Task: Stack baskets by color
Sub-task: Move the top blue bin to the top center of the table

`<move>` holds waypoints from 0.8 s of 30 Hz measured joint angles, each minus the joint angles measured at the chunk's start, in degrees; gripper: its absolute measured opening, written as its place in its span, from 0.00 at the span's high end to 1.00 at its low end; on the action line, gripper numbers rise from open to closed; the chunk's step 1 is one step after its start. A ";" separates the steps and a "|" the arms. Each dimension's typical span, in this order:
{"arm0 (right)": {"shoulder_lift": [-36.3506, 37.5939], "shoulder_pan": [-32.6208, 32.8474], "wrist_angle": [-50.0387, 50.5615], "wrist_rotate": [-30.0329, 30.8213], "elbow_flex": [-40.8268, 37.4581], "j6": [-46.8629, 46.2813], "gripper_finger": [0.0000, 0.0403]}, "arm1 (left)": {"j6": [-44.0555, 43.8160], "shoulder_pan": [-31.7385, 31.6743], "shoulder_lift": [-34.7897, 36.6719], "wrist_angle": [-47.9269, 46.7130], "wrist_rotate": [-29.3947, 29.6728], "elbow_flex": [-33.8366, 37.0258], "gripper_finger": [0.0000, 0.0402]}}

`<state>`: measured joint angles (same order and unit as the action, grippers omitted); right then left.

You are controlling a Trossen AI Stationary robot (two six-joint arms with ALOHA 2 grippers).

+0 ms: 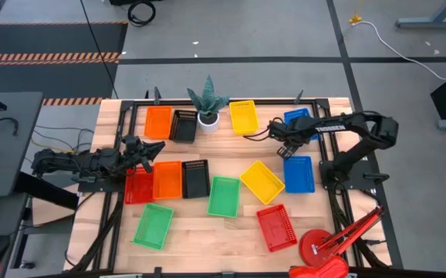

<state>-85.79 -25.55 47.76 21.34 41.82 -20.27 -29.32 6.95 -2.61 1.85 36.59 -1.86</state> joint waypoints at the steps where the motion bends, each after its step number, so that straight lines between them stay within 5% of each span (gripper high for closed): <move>1: -0.43 0.38 -0.85 -0.02 0.00 0.36 0.80 | 0.00 -0.01 0.00 0.00 -0.01 0.01 0.91; 5: -0.95 2.59 -6.18 -0.04 0.23 3.32 0.94 | 0.02 0.00 0.00 0.00 0.01 0.00 0.92; 15: -3.01 4.14 -18.33 -3.11 7.73 0.76 0.94 | -0.02 0.01 0.00 0.04 -0.01 0.00 0.91; 24: -13.01 -1.72 -14.98 -8.54 17.55 -2.19 0.91 | -0.35 0.01 0.00 0.07 -0.02 0.01 0.92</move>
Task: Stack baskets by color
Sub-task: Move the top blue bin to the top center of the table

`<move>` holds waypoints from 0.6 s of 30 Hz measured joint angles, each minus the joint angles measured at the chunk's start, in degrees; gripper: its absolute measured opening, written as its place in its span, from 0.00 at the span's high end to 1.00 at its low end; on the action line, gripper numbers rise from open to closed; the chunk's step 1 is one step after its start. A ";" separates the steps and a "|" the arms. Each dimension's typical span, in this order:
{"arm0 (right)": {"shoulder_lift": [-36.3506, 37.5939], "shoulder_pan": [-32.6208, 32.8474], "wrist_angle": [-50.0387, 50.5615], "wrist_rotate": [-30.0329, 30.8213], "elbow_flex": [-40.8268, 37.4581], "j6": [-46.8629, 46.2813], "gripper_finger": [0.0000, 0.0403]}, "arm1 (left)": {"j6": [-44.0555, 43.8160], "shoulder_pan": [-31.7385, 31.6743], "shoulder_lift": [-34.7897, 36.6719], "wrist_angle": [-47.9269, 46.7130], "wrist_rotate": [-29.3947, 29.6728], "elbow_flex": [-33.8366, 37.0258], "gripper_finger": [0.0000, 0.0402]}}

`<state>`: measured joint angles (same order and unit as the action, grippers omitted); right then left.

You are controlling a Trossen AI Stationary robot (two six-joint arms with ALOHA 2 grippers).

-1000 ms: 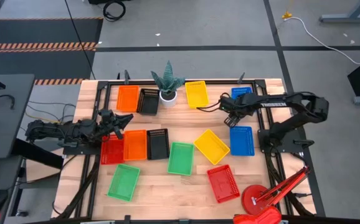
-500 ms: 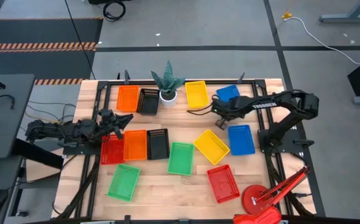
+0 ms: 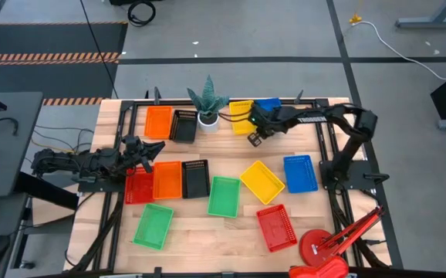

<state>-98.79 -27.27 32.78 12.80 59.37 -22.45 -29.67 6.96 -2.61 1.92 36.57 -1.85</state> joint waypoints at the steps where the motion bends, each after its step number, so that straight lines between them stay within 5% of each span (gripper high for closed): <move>1: -1.02 -0.25 0.53 -0.01 1.14 0.16 0.91 | 0.02 -0.01 0.00 -0.01 0.00 0.01 0.92; 10: -2.89 -0.34 1.79 -4.06 5.97 3.05 0.80 | -0.14 -0.01 0.00 -0.01 0.02 0.01 0.91; 18: 2.29 0.62 3.18 -0.33 6.01 4.02 0.64 | -0.15 -0.02 0.00 -0.01 0.02 -0.02 0.91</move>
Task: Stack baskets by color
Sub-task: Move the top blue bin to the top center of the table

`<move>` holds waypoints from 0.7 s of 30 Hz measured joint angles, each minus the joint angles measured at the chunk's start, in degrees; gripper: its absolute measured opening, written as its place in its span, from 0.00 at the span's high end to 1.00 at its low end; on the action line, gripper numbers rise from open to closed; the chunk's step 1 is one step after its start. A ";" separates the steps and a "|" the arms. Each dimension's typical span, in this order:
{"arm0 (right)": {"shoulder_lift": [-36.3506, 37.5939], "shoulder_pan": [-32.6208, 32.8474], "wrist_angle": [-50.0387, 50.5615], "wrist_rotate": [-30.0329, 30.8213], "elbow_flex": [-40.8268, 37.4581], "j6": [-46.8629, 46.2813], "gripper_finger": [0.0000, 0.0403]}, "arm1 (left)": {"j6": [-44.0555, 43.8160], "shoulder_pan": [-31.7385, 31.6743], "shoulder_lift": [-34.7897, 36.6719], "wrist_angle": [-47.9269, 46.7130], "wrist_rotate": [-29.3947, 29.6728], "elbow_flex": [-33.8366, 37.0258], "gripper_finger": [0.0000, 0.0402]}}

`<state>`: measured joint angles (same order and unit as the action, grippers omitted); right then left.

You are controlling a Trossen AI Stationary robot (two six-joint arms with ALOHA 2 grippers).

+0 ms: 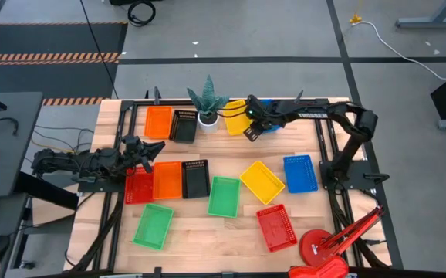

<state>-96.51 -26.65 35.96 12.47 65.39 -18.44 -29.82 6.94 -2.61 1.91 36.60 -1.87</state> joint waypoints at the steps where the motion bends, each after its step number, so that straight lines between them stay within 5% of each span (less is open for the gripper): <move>1: 0.93 0.58 0.41 -0.05 0.00 -0.03 0.63 | 0.00 0.00 0.00 0.00 0.00 0.02 0.91; 10: 2.70 4.89 14.74 7.89 -0.07 1.62 0.71 | -0.02 0.00 0.00 0.00 -0.02 0.00 0.92; 21: -0.52 4.34 4.85 9.16 -4.58 6.89 0.95 | 0.27 0.02 0.00 0.09 0.01 0.00 0.90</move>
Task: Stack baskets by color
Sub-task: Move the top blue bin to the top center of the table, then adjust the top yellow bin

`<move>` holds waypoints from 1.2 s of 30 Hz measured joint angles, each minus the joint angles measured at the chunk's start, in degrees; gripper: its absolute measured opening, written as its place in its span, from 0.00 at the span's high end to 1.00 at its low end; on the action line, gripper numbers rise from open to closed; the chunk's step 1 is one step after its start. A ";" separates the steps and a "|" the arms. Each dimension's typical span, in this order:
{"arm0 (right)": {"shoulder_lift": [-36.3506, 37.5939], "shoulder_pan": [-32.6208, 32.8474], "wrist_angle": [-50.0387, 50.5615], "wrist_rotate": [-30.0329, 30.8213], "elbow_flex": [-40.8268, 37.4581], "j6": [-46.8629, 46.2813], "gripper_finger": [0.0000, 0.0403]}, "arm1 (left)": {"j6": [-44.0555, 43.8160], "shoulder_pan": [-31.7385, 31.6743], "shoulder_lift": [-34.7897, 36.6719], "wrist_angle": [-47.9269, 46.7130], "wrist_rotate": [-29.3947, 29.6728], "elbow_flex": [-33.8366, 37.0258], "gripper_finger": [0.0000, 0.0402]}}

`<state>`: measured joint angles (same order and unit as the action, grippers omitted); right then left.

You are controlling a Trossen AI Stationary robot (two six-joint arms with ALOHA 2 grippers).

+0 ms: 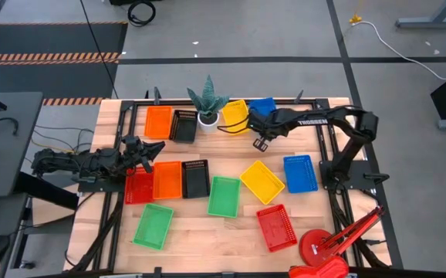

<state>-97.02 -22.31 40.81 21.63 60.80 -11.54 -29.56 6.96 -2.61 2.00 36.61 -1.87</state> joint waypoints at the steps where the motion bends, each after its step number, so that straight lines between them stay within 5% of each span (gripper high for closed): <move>1: -0.31 0.08 -1.20 -0.02 -0.12 0.60 0.97 | 0.00 0.00 0.00 0.02 0.02 0.01 0.90; 17: 1.67 4.19 -9.53 1.20 -0.16 7.43 0.98 | 0.05 0.00 0.00 -0.04 -0.01 0.02 0.91; 22: 3.18 6.97 -11.93 -3.29 -0.16 12.24 0.95 | 0.06 0.00 0.00 -0.06 -0.01 0.02 0.90; 29: 1.22 7.40 -27.01 -6.50 -0.16 24.73 0.81 | -0.11 -0.02 0.00 -0.04 -0.06 0.02 0.90; 36: -2.25 2.46 -30.07 -14.10 -0.18 28.95 0.62 | -0.24 -0.01 -0.29 0.34 -0.08 0.02 0.92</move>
<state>-99.27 -19.85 10.74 7.53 60.62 17.41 -29.80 6.95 -2.90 2.34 36.54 -1.84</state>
